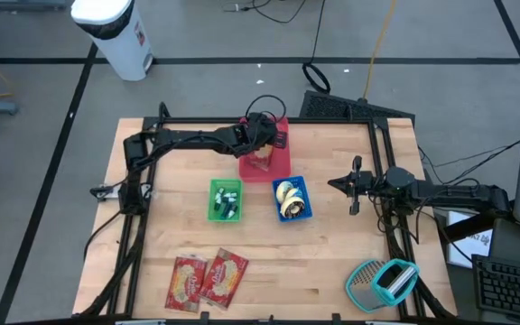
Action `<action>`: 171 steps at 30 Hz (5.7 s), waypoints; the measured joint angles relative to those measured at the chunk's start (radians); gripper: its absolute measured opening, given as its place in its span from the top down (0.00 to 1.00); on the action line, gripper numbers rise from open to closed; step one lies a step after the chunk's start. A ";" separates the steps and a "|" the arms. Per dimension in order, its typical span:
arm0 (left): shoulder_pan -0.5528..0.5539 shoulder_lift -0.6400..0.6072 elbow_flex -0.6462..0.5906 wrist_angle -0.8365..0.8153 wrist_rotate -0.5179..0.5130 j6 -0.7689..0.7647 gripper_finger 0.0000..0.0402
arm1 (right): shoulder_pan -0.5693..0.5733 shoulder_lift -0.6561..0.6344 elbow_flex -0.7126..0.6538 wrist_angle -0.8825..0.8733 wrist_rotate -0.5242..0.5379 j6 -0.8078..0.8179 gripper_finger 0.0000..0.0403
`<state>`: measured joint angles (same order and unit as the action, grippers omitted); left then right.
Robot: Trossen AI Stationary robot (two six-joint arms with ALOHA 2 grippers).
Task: Pick & Place Food Item
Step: Put the left red popcorn bag into the pink bin
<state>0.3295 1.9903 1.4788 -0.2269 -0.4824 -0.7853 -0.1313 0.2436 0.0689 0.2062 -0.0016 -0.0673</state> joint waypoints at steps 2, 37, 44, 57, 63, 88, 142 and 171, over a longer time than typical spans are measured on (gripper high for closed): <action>0.002 0.000 0.000 0.000 0.000 0.001 0.66 | 0.000 0.000 0.000 0.000 0.000 0.000 0.99; -0.871 -0.451 0.000 -0.744 0.138 -0.487 0.52 | 0.000 0.000 0.000 0.000 0.000 0.001 0.99; -1.059 -0.328 0.000 -1.002 0.183 -0.980 0.52 | 0.000 0.000 0.000 0.000 0.000 0.001 0.99; -1.272 -0.245 -0.175 -0.996 0.355 -1.525 0.52 | 0.000 0.000 0.000 0.000 0.000 0.000 0.99; -1.314 -0.265 -0.309 -0.946 0.371 -1.626 0.51 | 0.000 0.000 0.000 0.000 0.000 0.001 0.99; -1.293 -0.268 -0.529 -0.634 0.274 -1.598 0.44 | 0.000 0.000 0.000 0.000 0.000 0.001 0.99; -1.110 -0.475 -0.219 -1.010 -0.427 -1.206 1.00 | 0.000 0.000 0.000 0.000 0.000 0.002 0.99; -0.159 -0.502 -0.166 -0.029 0.082 0.211 0.99 | 0.000 0.000 0.000 0.000 0.000 0.001 0.99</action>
<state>0.1700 1.4881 1.3125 -0.2562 -0.4001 -0.5739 -0.1310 0.2432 0.0692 0.2062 -0.0013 -0.0663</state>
